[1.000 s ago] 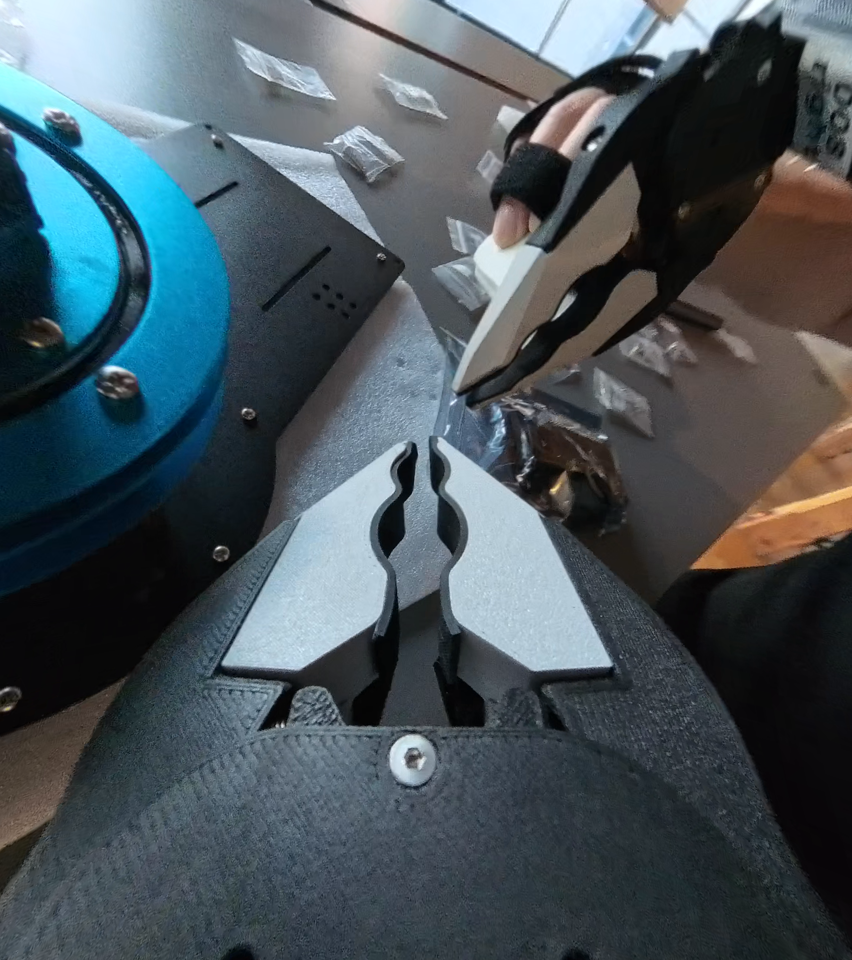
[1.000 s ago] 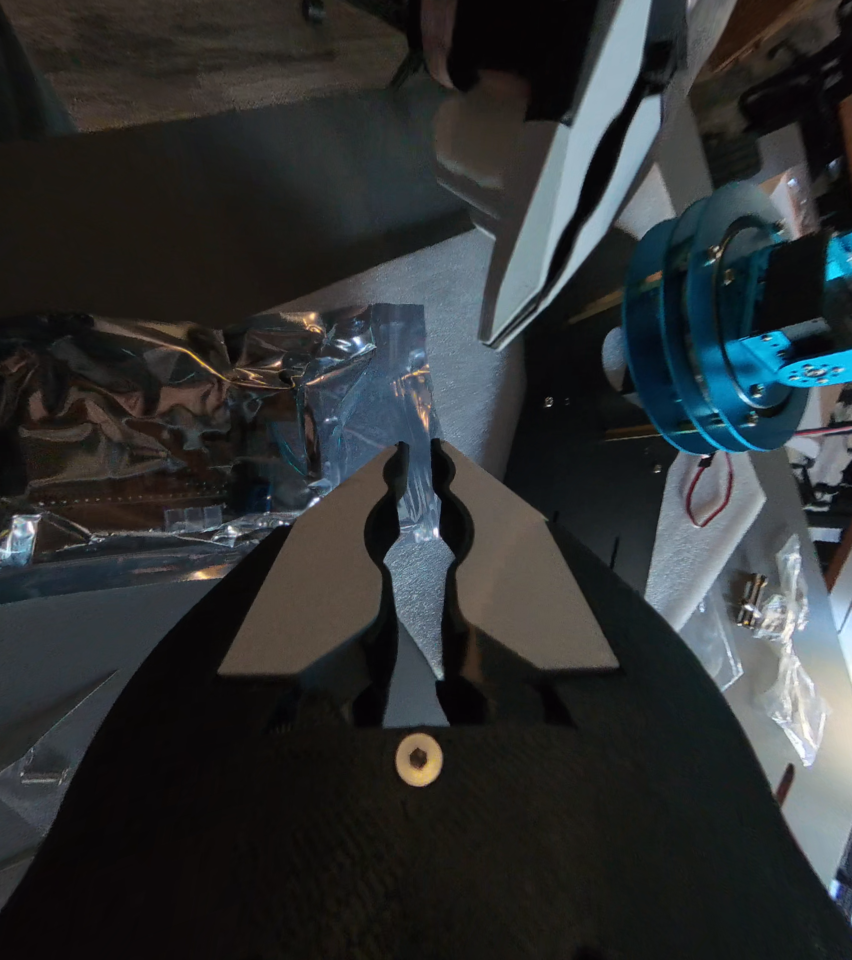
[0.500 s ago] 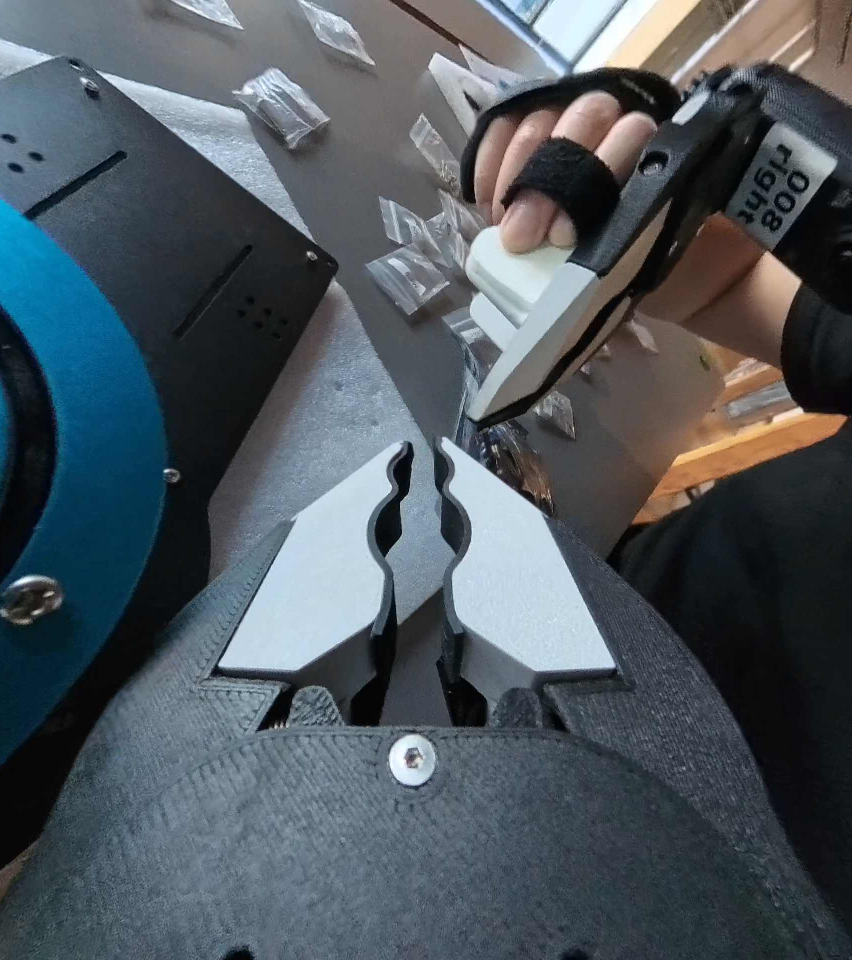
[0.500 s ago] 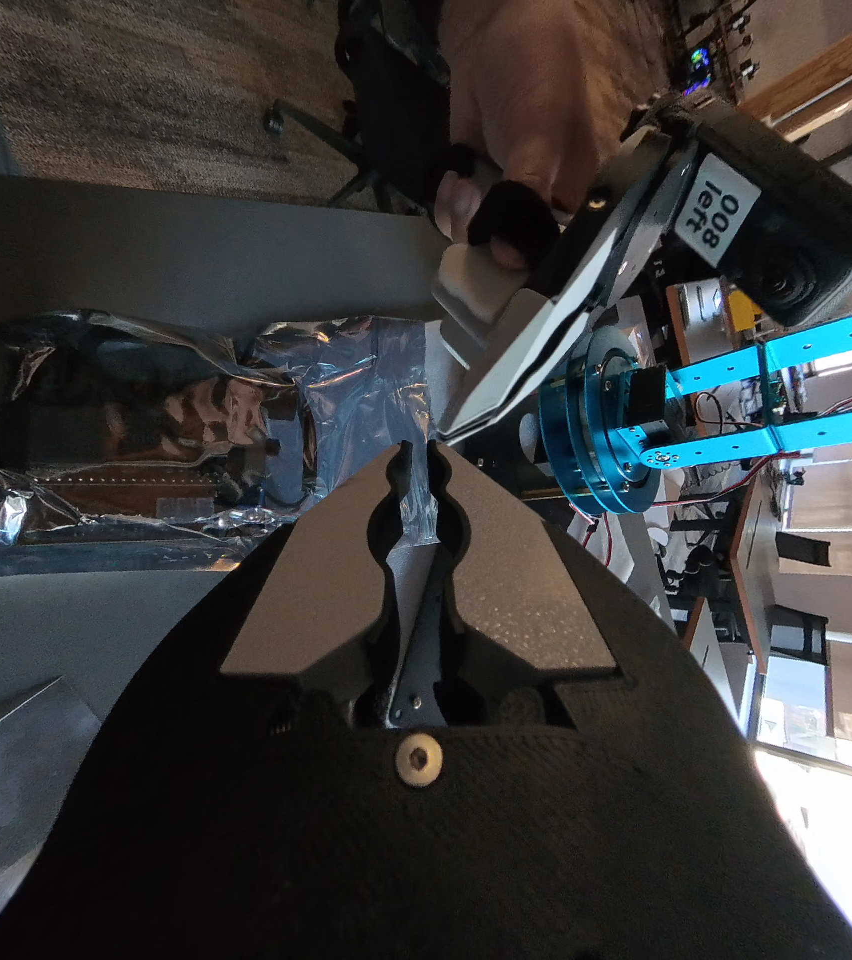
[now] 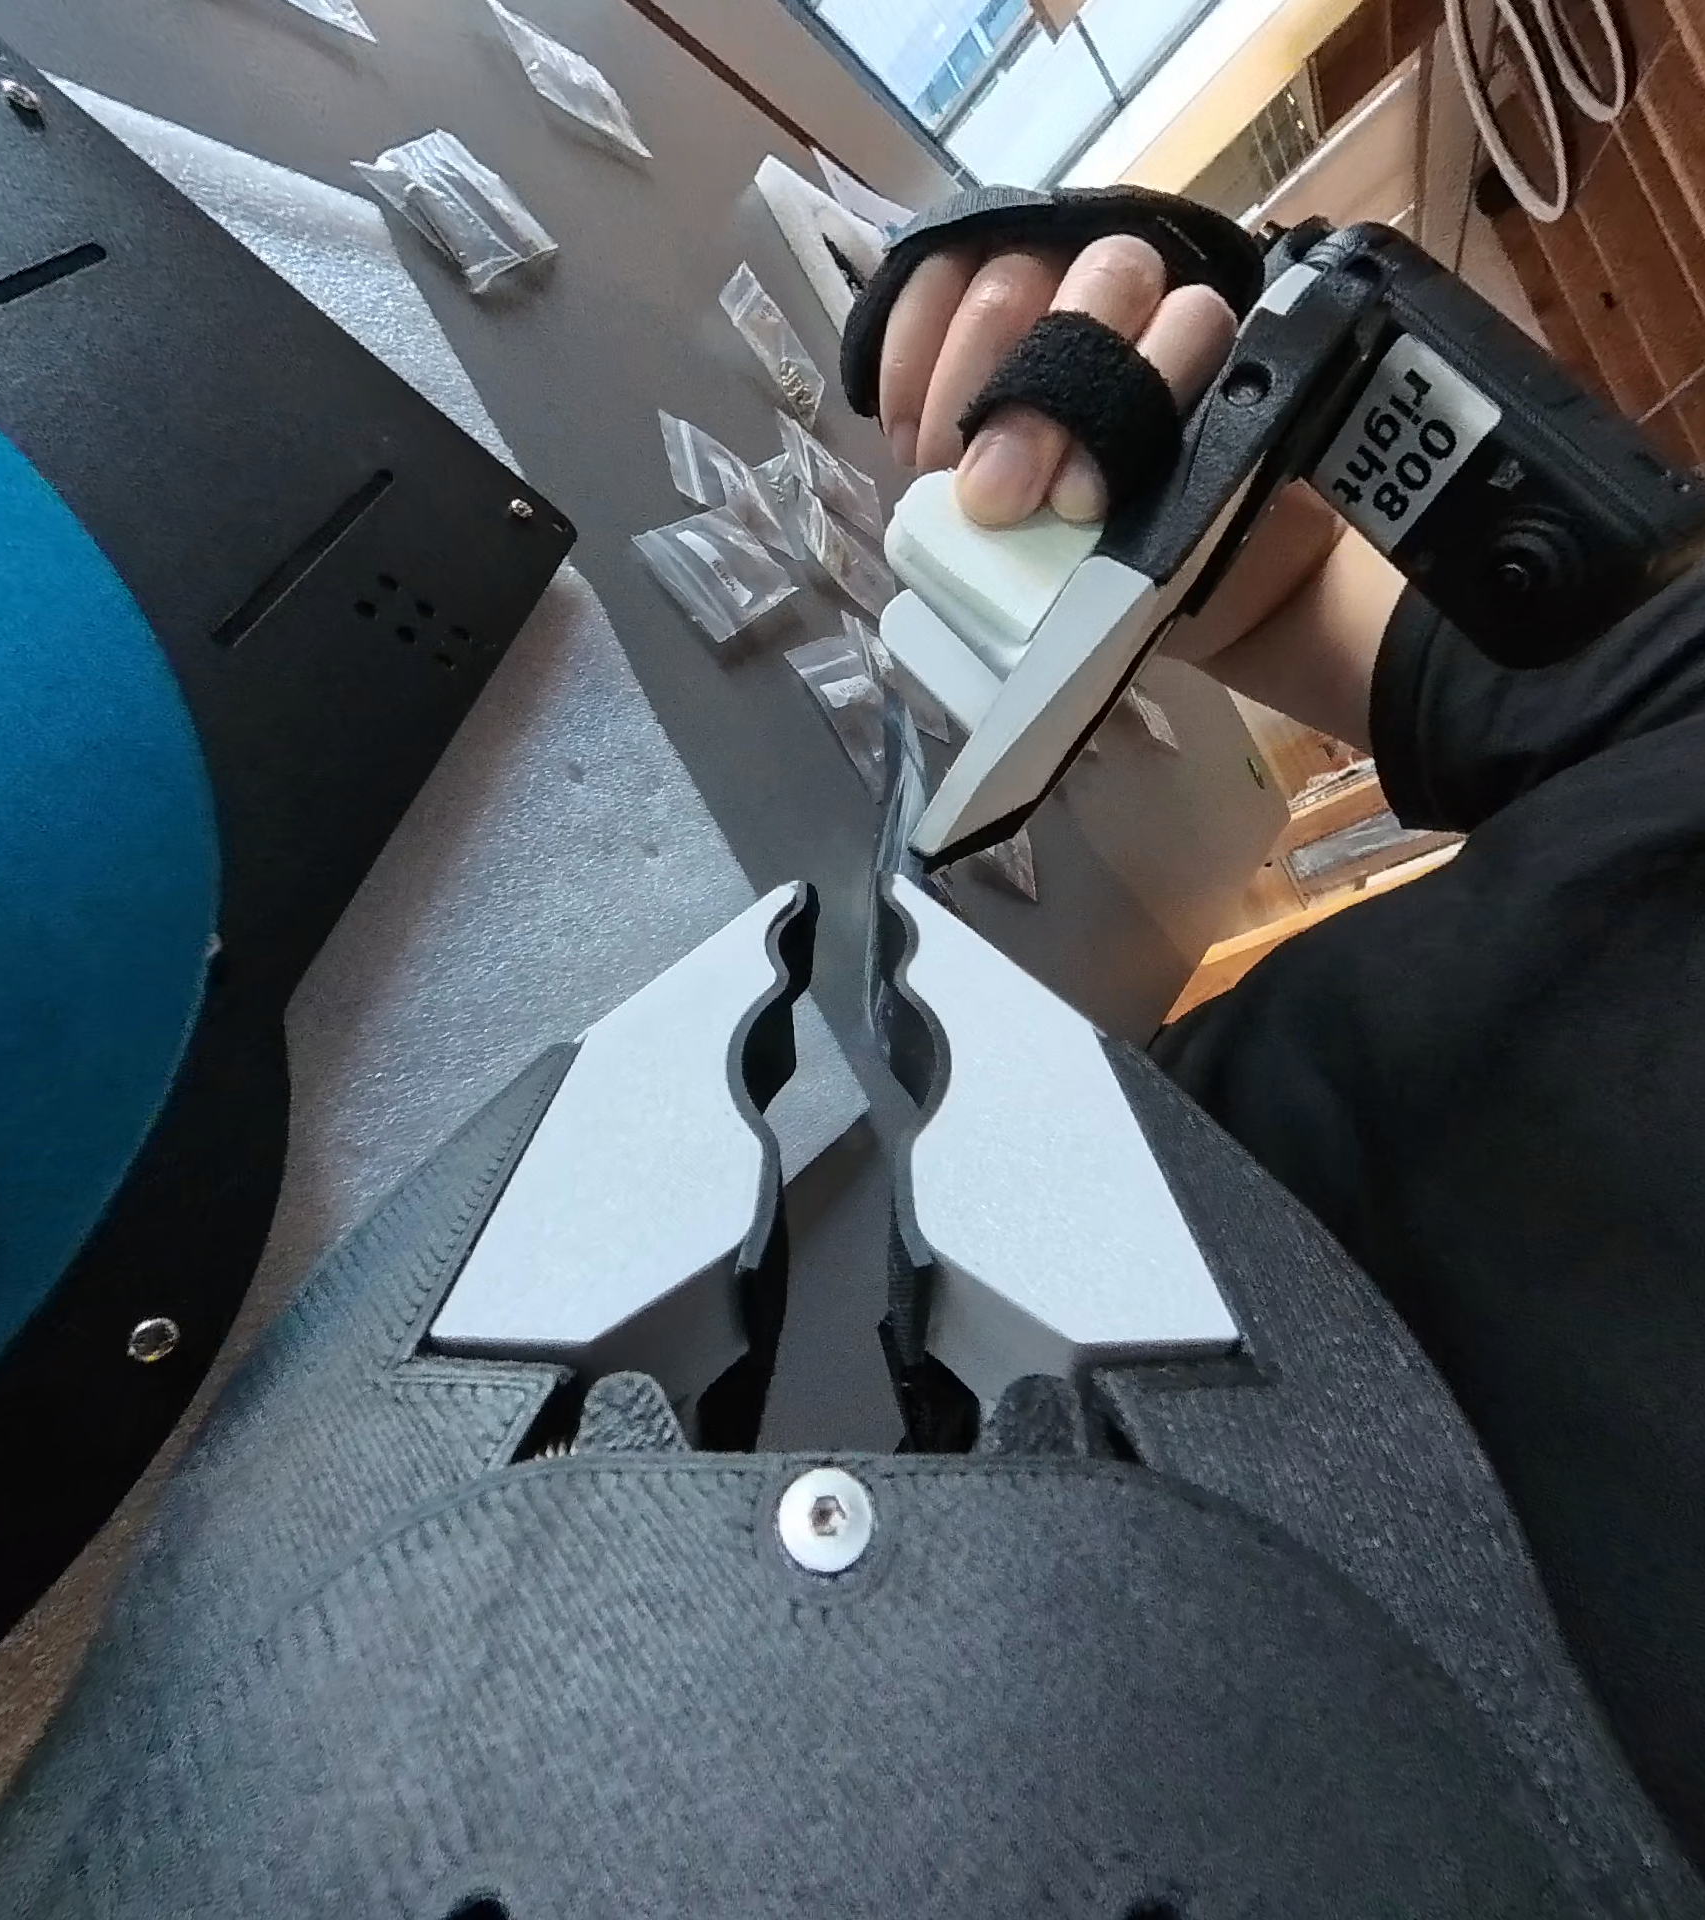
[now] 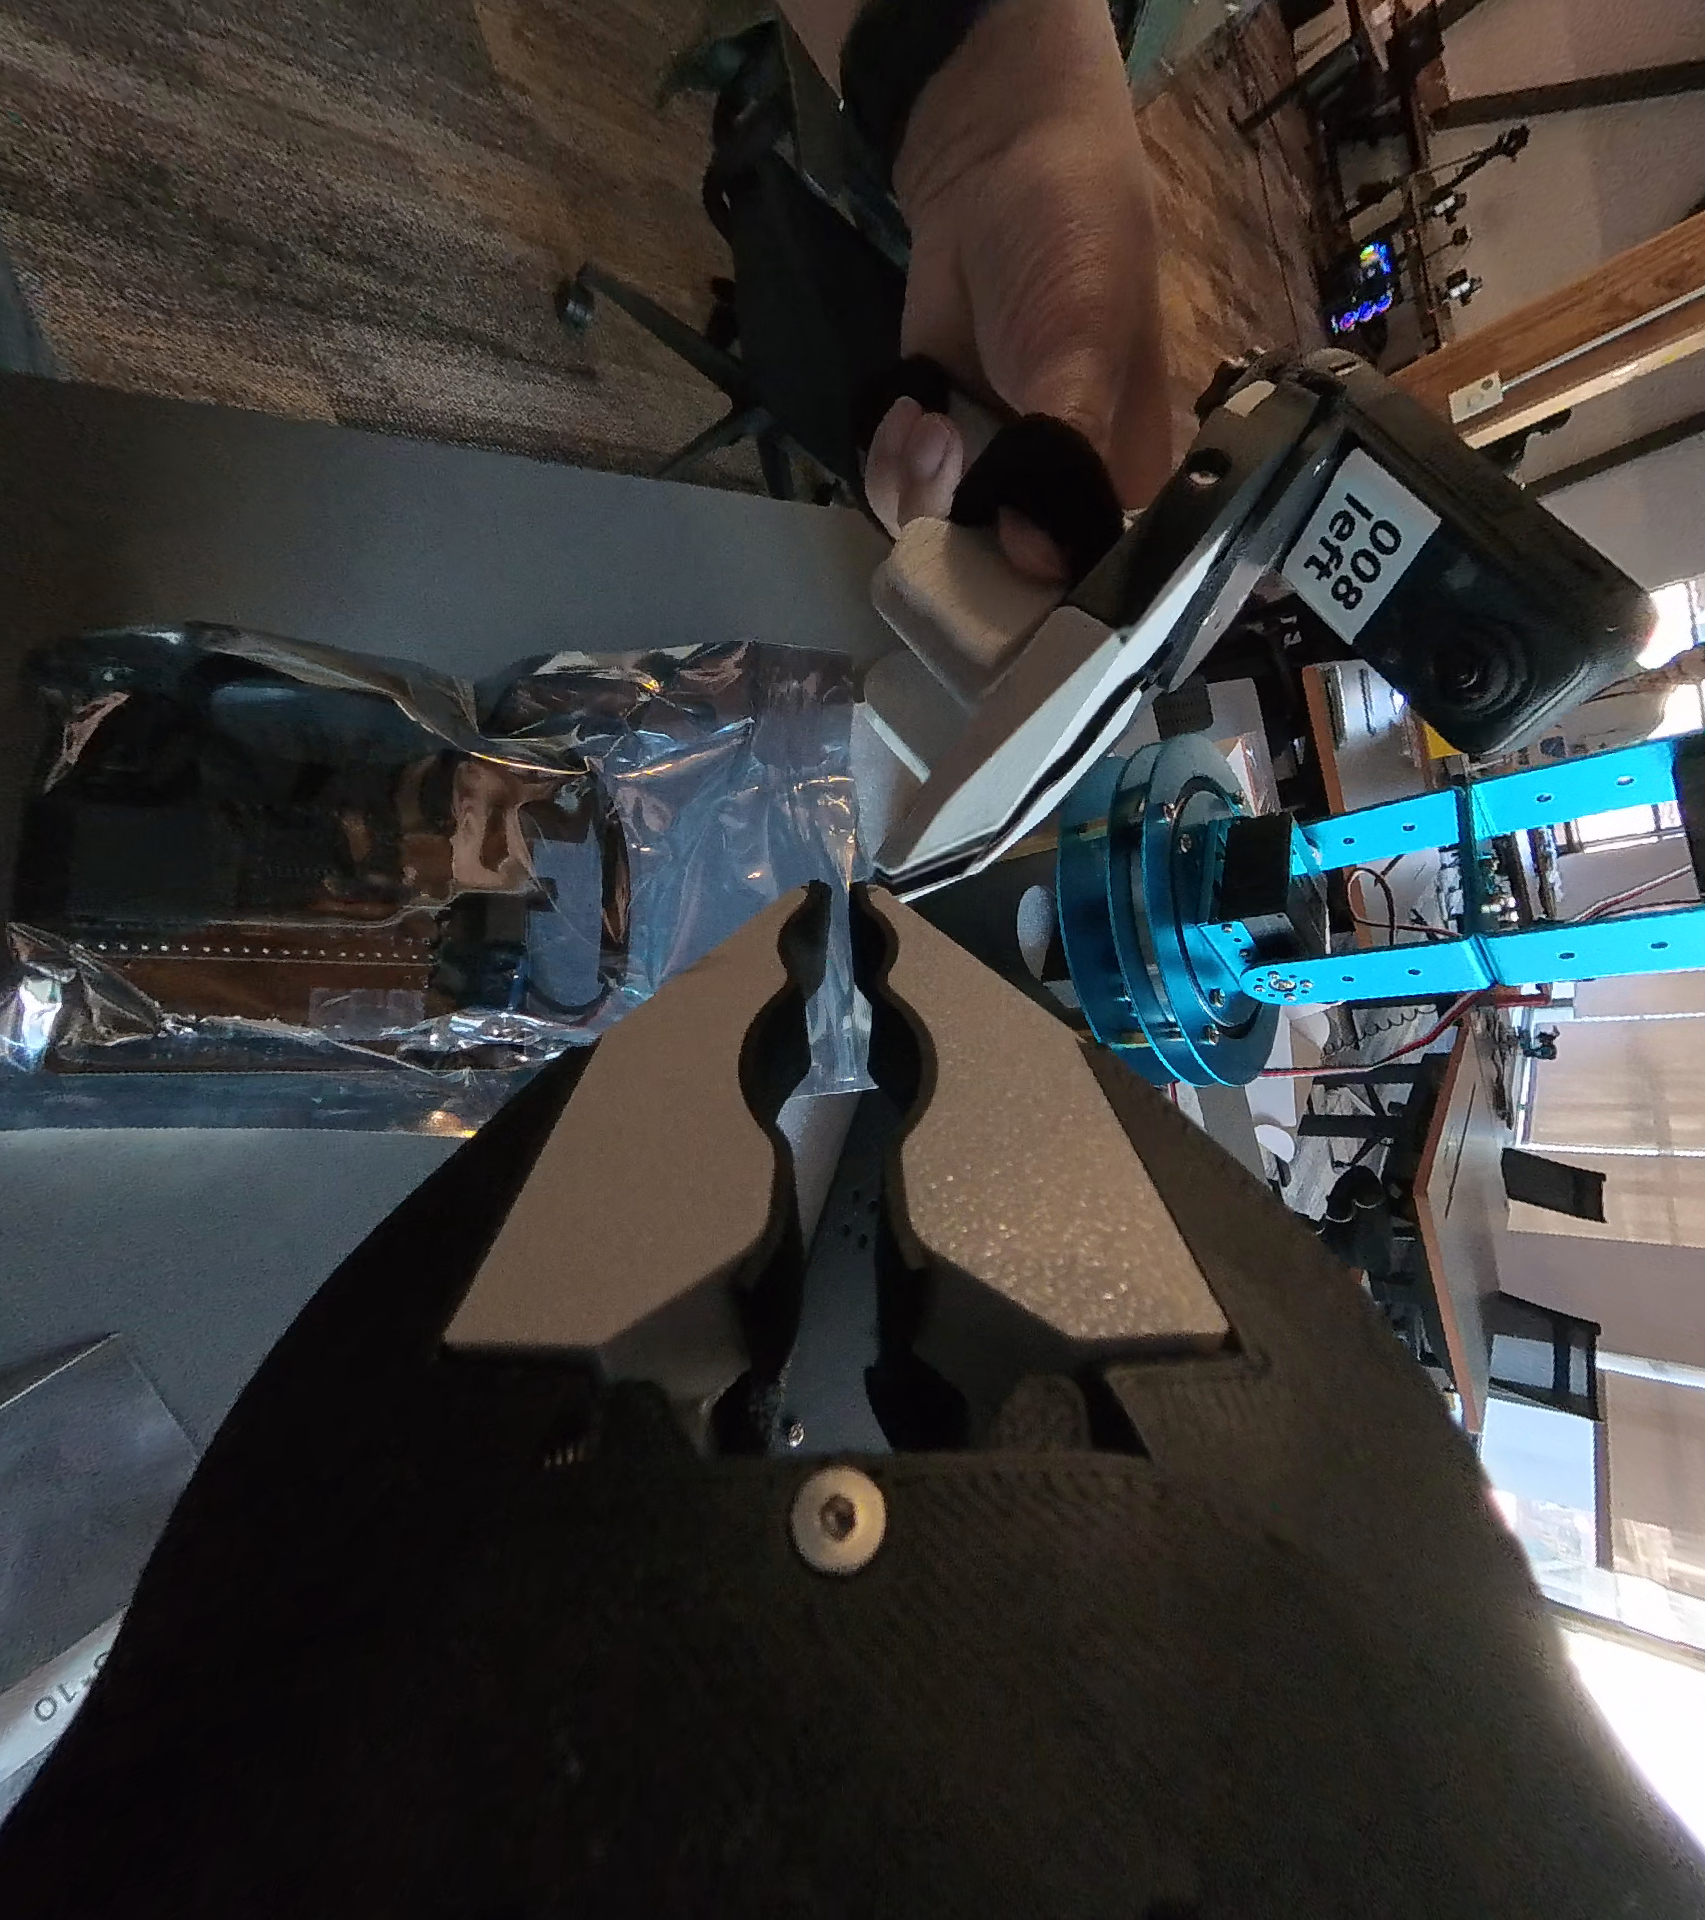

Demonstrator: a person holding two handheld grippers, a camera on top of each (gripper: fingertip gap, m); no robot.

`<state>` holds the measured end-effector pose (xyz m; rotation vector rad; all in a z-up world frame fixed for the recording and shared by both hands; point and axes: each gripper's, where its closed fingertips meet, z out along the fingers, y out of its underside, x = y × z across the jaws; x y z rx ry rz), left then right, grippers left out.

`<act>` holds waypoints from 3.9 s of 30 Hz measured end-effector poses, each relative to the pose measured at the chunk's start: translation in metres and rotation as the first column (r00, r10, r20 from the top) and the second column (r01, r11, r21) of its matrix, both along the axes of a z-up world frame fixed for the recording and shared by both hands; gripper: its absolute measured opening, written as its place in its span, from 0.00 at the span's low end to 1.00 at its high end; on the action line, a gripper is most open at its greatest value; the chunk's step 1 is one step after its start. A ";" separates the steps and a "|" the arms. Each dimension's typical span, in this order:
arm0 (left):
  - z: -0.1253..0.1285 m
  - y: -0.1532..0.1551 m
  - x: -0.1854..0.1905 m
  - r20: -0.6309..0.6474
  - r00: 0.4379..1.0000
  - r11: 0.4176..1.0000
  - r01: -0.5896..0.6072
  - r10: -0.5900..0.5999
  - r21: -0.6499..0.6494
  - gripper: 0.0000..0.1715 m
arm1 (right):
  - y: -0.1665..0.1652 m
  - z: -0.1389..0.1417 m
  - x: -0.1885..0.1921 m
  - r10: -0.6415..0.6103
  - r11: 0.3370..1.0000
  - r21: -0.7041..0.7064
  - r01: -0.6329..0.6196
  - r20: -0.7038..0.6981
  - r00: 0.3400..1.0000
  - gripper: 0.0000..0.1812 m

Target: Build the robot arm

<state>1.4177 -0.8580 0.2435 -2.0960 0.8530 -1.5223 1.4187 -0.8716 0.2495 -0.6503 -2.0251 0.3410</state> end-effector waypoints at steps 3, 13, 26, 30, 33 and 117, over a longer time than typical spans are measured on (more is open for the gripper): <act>-0.002 -0.004 0.002 -0.014 1.000 1.000 0.022 -0.022 0.007 0.07 | 0.000 -0.001 0.000 0.004 1.000 0.005 -0.004 0.007 1.000 0.02; -0.008 -0.006 0.002 -0.039 0.998 0.999 0.050 -0.050 0.018 0.02 | -0.002 -0.003 0.001 0.008 1.000 0.015 -0.008 0.012 1.000 0.01; -0.025 -0.002 -0.005 -0.087 0.996 1.000 -0.020 0.019 -0.015 0.03 | 0.006 -0.040 0.006 -0.018 0.919 -0.381 0.100 0.212 0.977 0.11; -0.053 -0.005 -0.015 -0.223 0.972 0.997 -0.072 0.077 0.030 0.04 | 0.008 -0.054 0.006 0.086 0.846 -0.515 0.141 0.392 0.916 0.15; -0.053 -0.010 -0.012 -0.189 0.977 0.995 -0.092 0.096 0.032 0.03 | 0.005 -0.067 0.004 0.144 0.834 -0.527 0.164 0.494 0.857 0.13; 0.024 -0.030 0.002 0.062 0.989 0.948 -0.149 0.137 0.281 0.00 | 0.042 0.039 0.047 -0.228 -0.099 -0.952 0.290 0.305 0.925 0.14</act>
